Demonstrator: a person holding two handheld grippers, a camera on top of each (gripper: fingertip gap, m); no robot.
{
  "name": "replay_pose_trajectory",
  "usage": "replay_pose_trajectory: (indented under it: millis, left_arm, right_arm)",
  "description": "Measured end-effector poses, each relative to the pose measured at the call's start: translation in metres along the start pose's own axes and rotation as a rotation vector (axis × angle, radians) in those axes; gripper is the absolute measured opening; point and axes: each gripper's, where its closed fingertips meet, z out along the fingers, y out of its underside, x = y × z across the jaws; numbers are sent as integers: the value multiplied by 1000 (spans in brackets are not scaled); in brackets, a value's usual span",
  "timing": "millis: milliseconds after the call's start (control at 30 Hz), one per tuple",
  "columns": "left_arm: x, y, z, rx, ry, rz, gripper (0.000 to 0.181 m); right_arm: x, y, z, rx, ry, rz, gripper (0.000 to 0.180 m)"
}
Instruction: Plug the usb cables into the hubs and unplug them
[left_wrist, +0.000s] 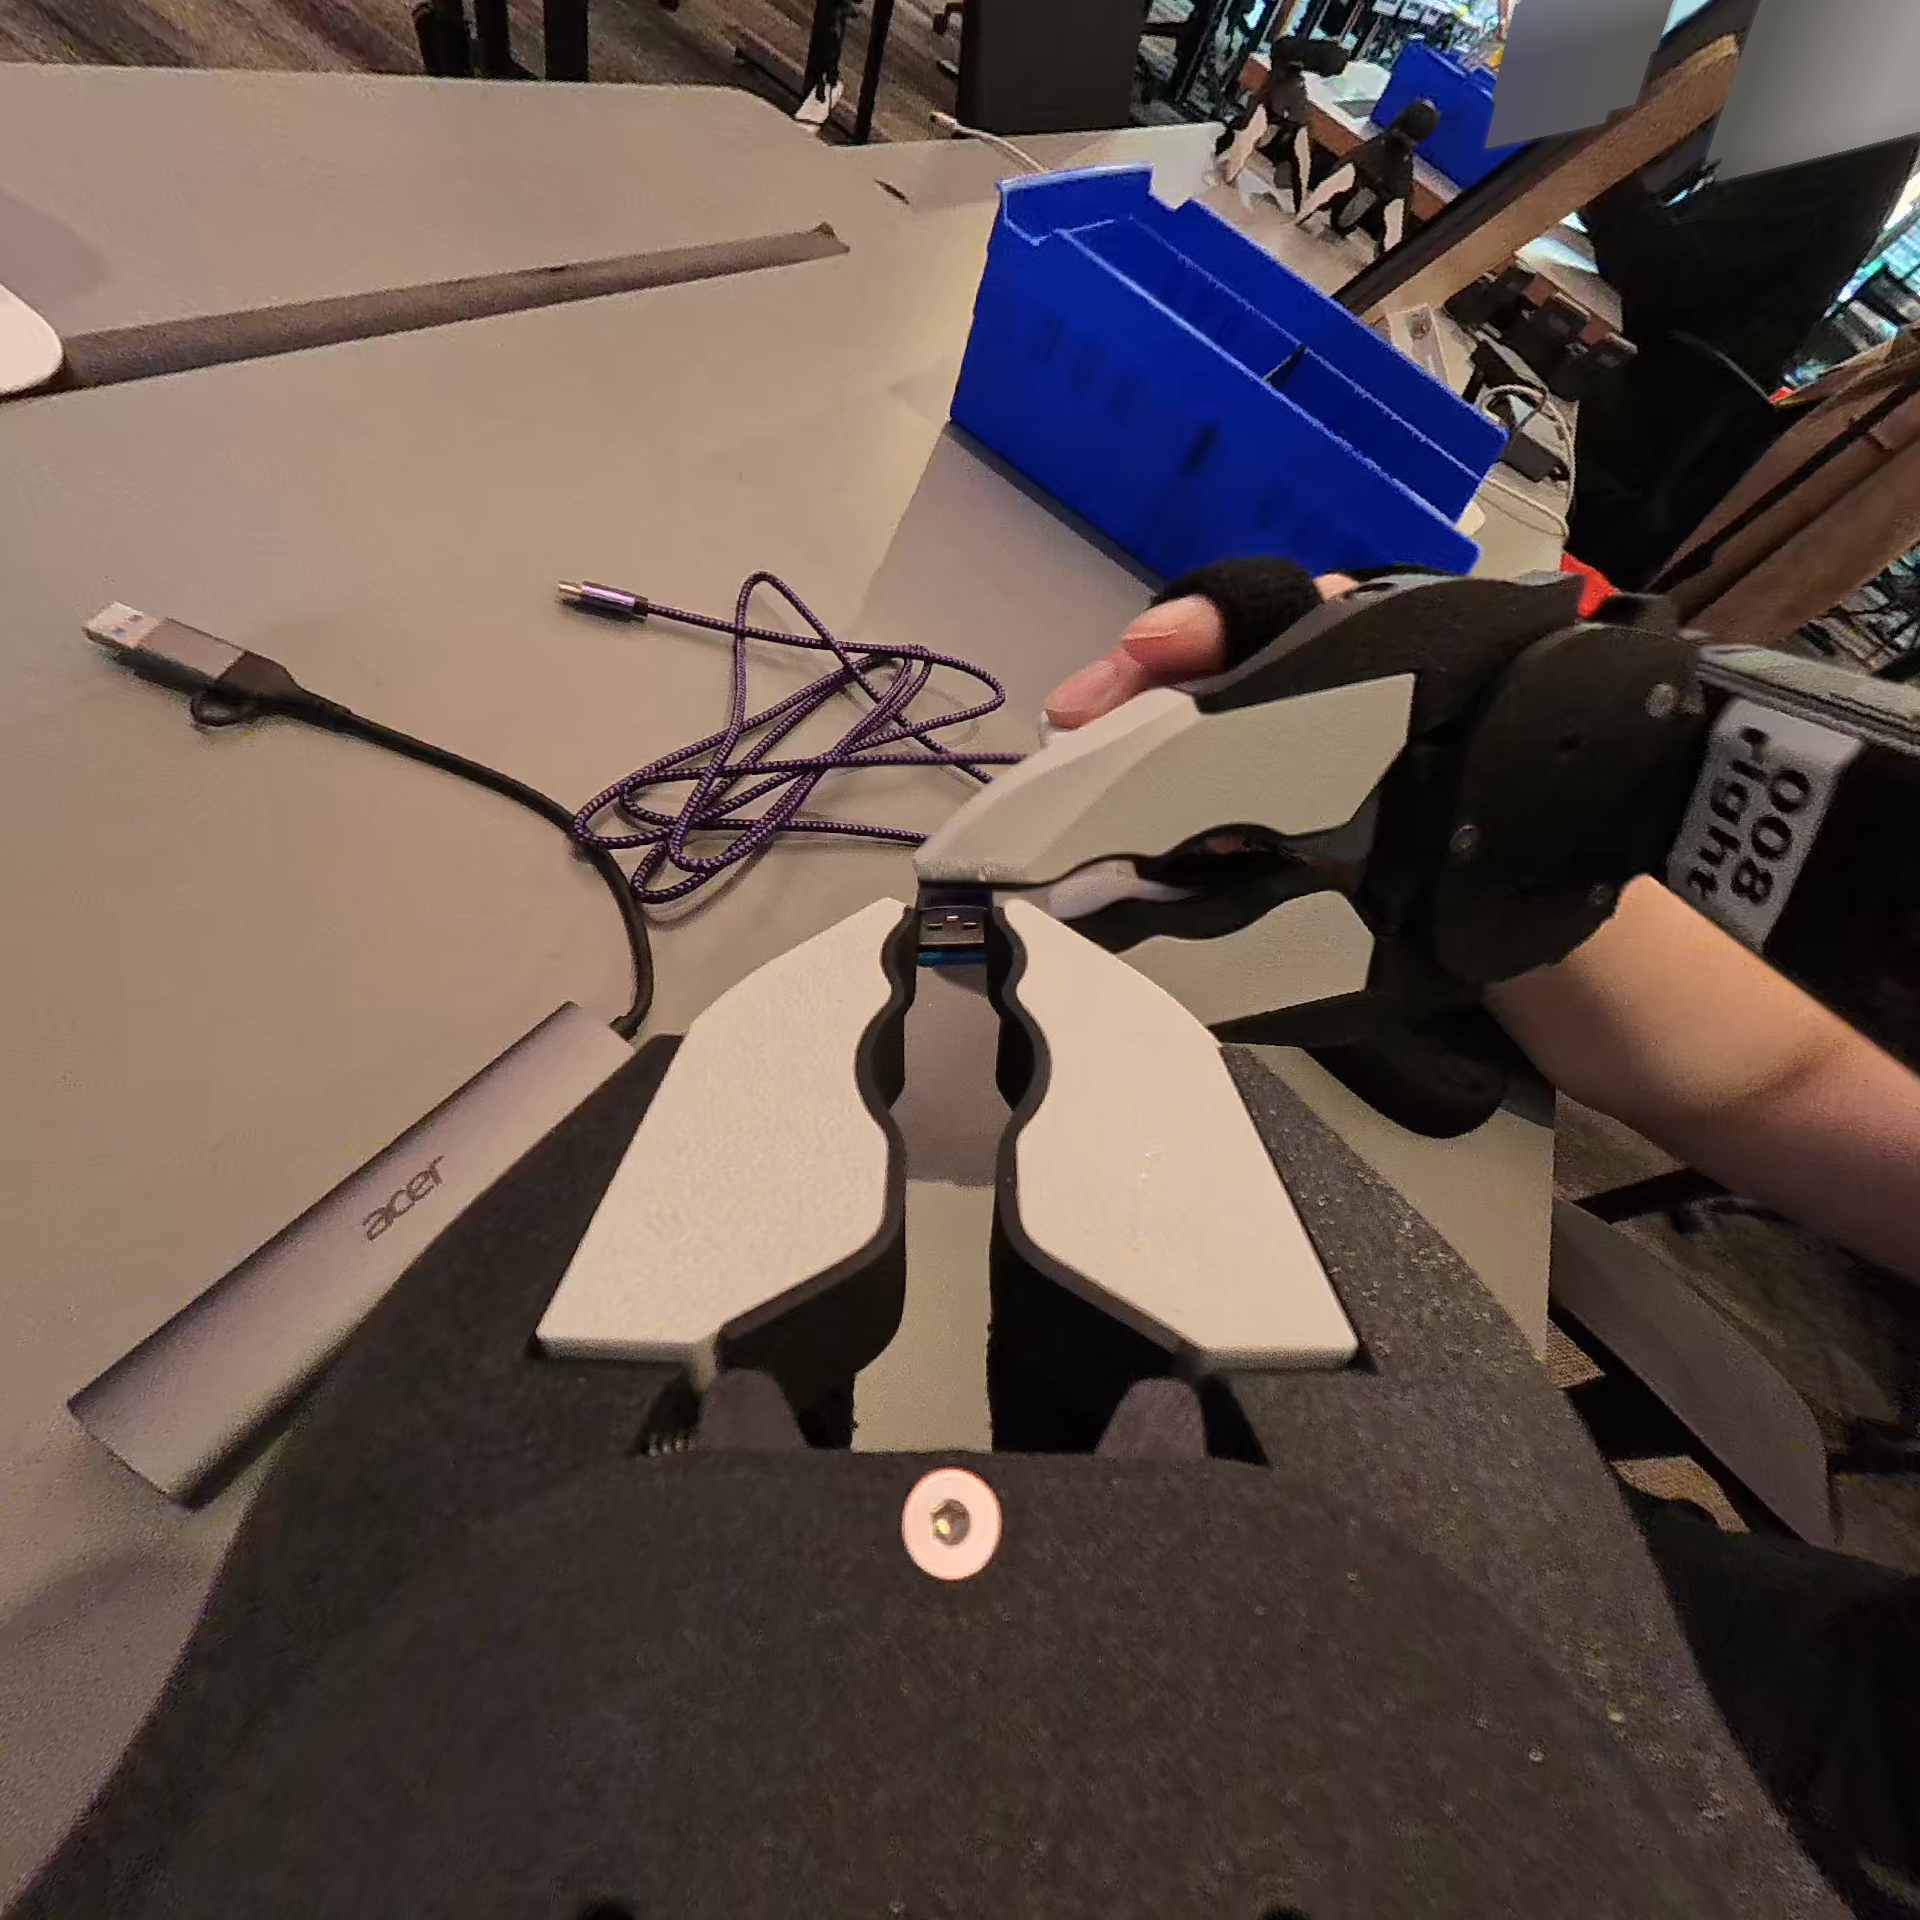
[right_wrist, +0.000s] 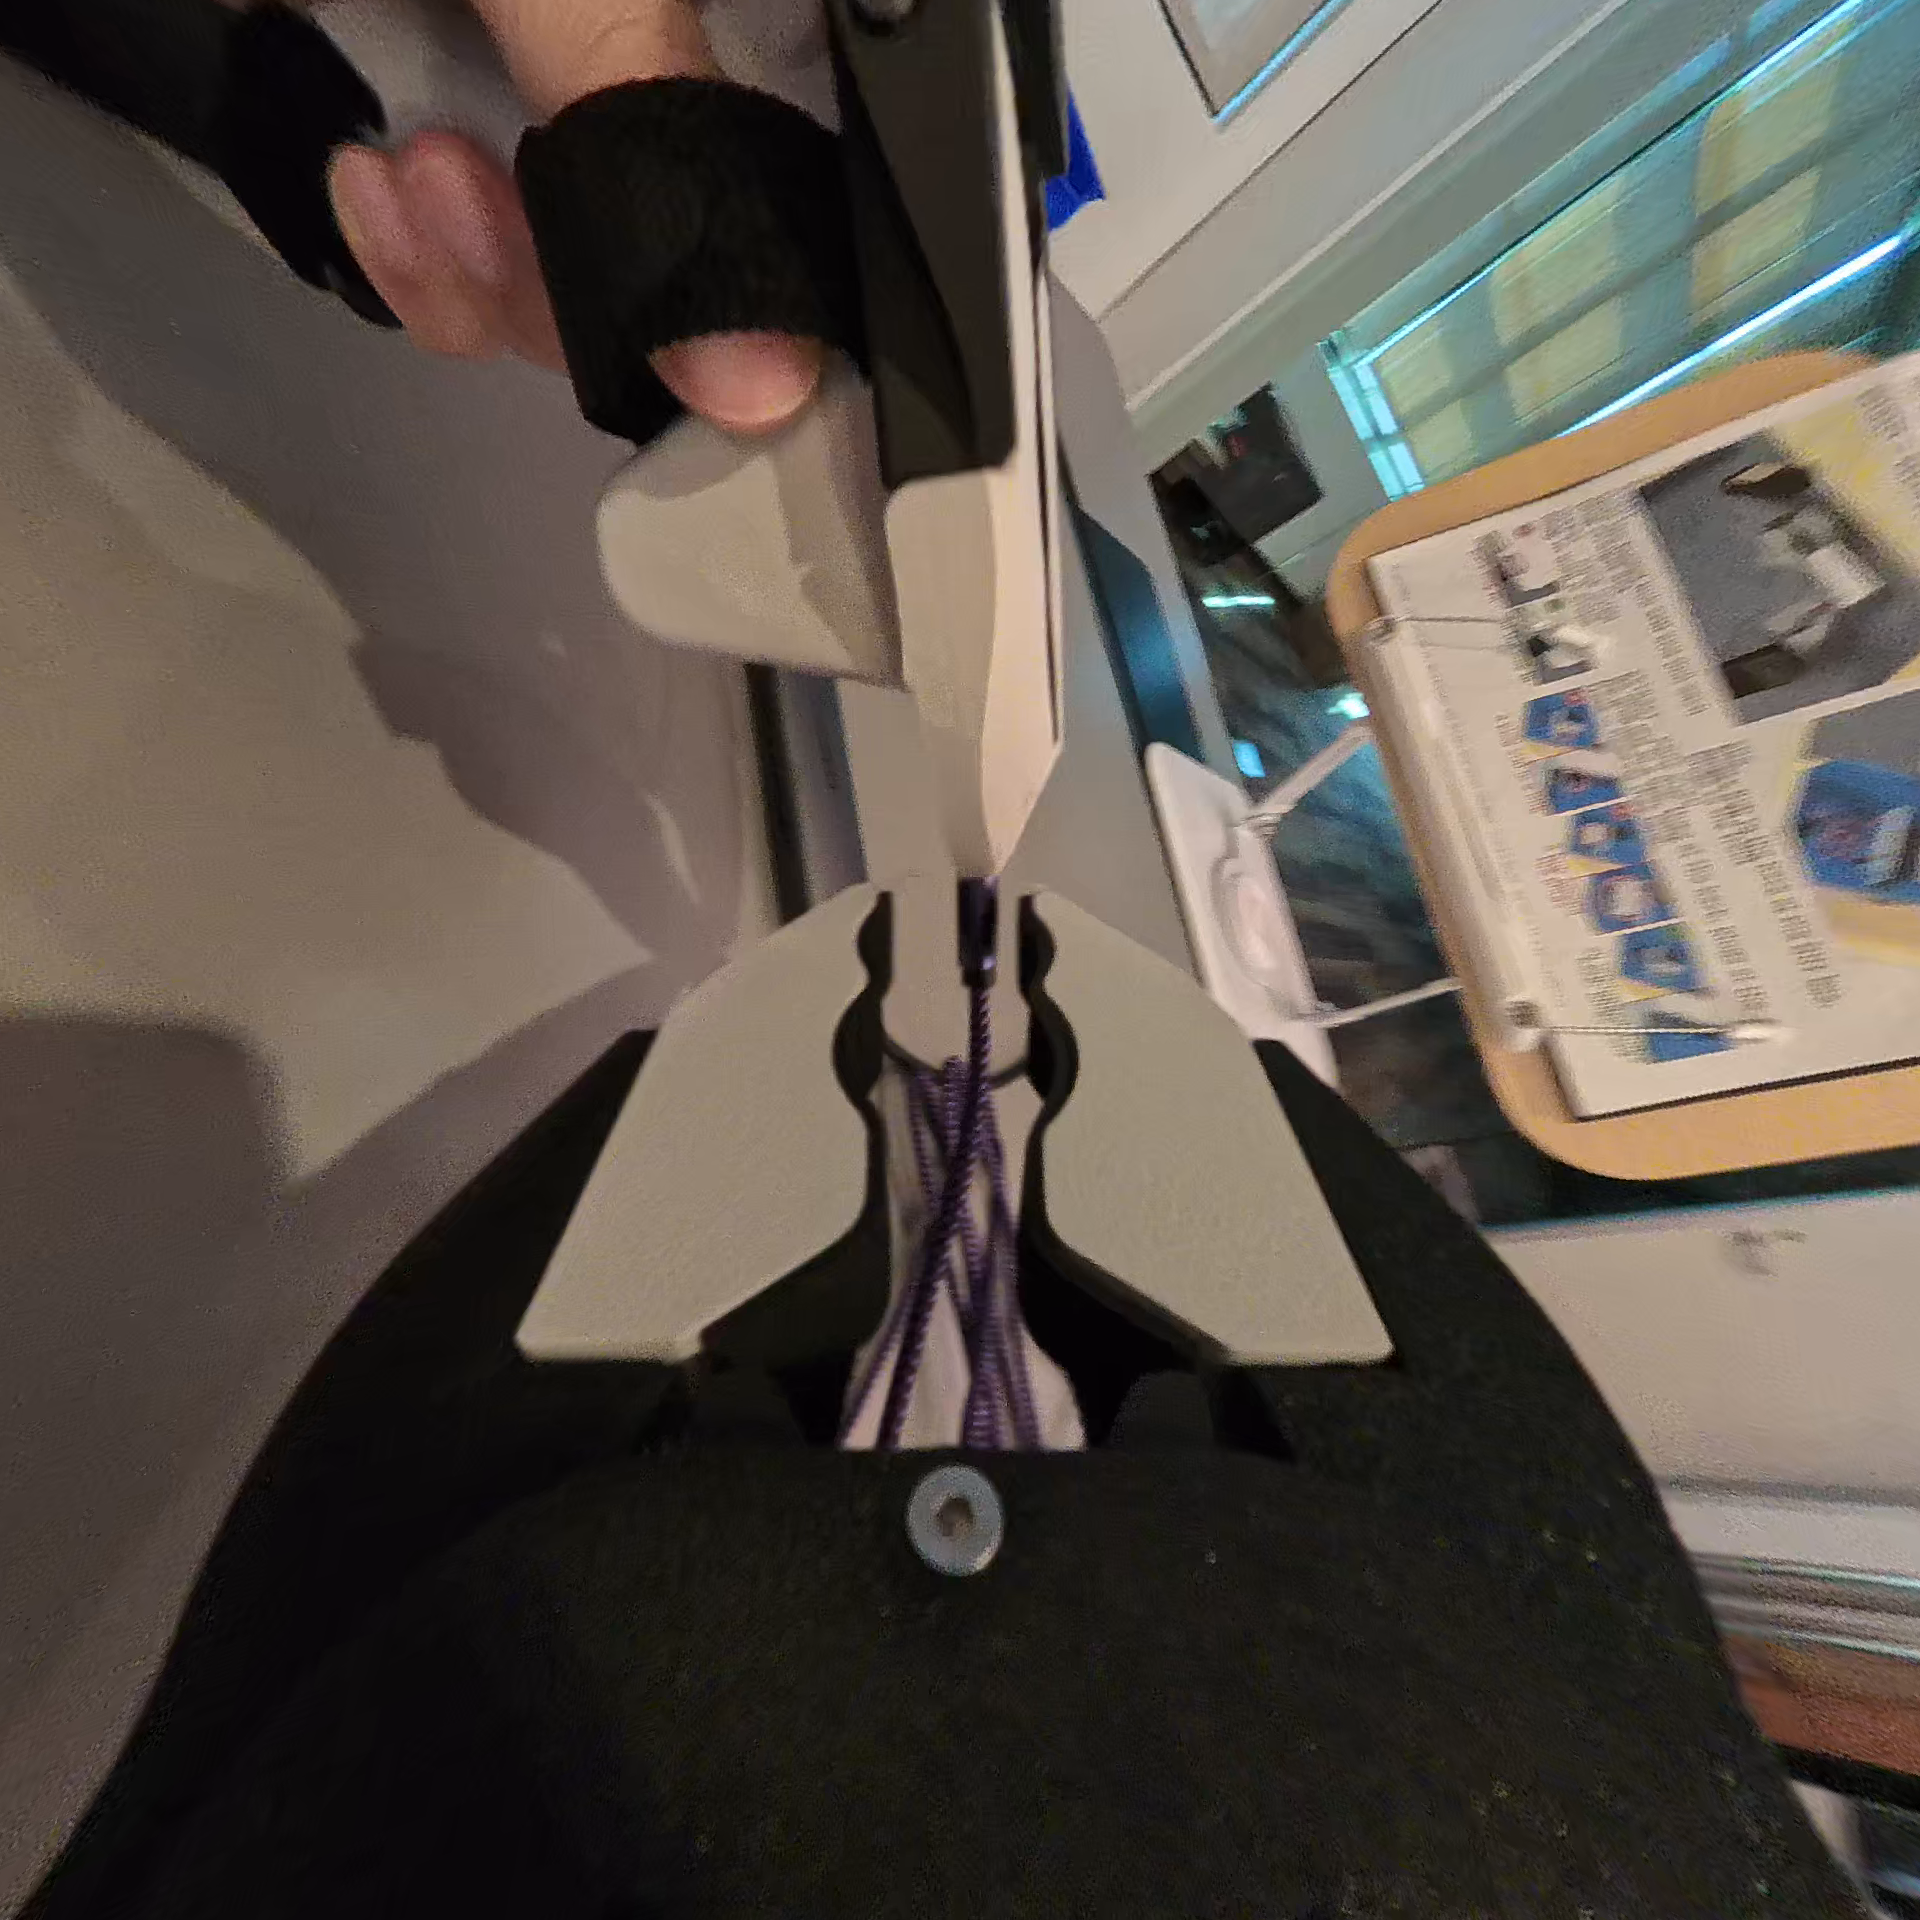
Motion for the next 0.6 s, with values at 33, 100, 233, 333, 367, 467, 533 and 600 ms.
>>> replay_pose_trajectory:
  millis: [33, 100, 233, 333, 367, 467, 533, 600]
  left_arm:
    - [1, -2, -3, 5, 11, 8, 12]
    - [2, -4, -10, 13, 29, 41, 12]
    - [7, -5, -27, 40, 56, 155, 12]
    - [11, -3, -34, 45, 65, 225, 12]
    - [12, -3, -36, 50, 61, 241, 12]
    - [15, -5, -40, 71, 65, 254, 12]
    - [17, -5, -42, 80, 72, 256, 12]
    - [17, -6, -43, 87, 66, 262, 12]
  right_arm:
    - [-2, 1, -1, 11, -39, 59, 31]
    - [-3, 1, -5, 53, -111, 183, 38]
    - [-5, -18, -20, 247, -347, 430, 35]
    - [-10, -30, -20, 311, -504, 532, 36]
    - [-9, -29, -15, 300, -506, 539, 38]
    - [-7, -37, -10, 359, -524, 564, 32]
    - [-1, -44, -10, 432, -514, 618, 29]
    - [-1, -46, -10, 461, -538, 656, 29]
